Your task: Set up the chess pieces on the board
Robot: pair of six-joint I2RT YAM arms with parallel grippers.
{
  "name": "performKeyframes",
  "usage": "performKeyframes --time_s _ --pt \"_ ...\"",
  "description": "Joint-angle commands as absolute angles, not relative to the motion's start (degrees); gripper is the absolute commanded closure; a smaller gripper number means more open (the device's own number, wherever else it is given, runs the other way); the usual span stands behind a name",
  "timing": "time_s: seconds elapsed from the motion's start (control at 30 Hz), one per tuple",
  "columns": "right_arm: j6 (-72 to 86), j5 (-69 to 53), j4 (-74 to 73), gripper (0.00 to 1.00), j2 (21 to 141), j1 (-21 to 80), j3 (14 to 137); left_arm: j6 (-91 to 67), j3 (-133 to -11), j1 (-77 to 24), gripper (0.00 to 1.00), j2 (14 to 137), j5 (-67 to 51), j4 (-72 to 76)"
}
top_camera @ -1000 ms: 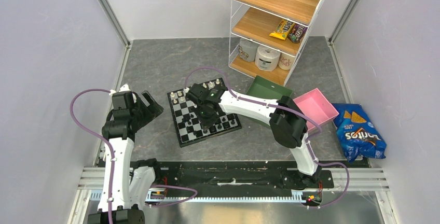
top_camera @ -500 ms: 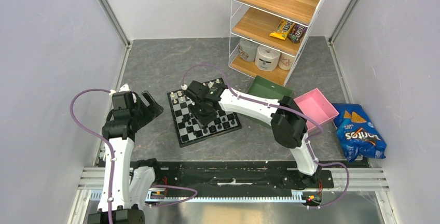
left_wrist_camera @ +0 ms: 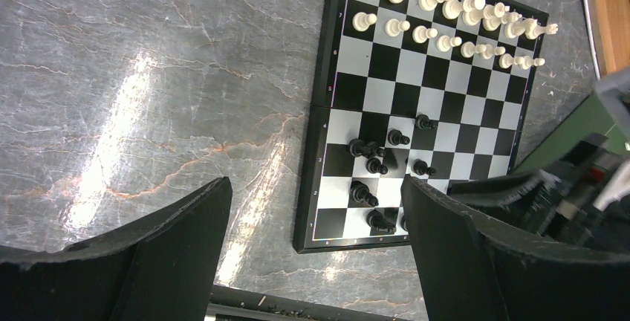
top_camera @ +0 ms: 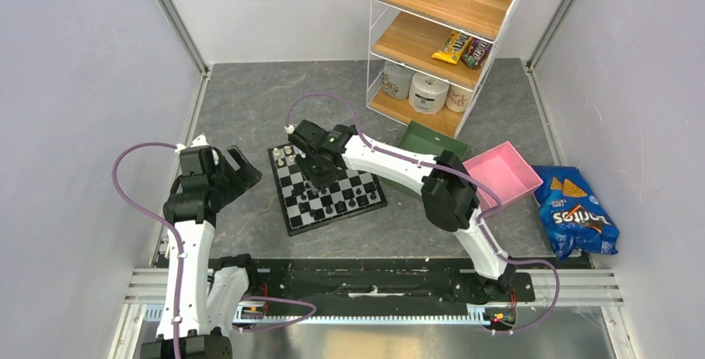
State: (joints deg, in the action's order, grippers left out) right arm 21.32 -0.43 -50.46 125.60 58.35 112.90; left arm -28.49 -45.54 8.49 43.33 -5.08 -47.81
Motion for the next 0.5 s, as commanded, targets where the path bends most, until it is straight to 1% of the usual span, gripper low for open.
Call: performKeyframes --time_s 0.0,0.4,0.47 --pt "20.3 0.2 -51.9 0.58 128.3 57.4 116.6 -29.4 -45.3 8.4 0.09 42.6 -6.0 -45.7" --pt "19.8 0.2 -51.9 0.61 132.2 56.1 119.1 -29.4 -45.3 8.4 0.09 42.9 -6.0 -45.8" --pt "19.7 0.2 -51.9 0.64 132.7 55.9 119.4 -29.4 -45.3 8.4 0.09 42.8 -6.1 -45.7"
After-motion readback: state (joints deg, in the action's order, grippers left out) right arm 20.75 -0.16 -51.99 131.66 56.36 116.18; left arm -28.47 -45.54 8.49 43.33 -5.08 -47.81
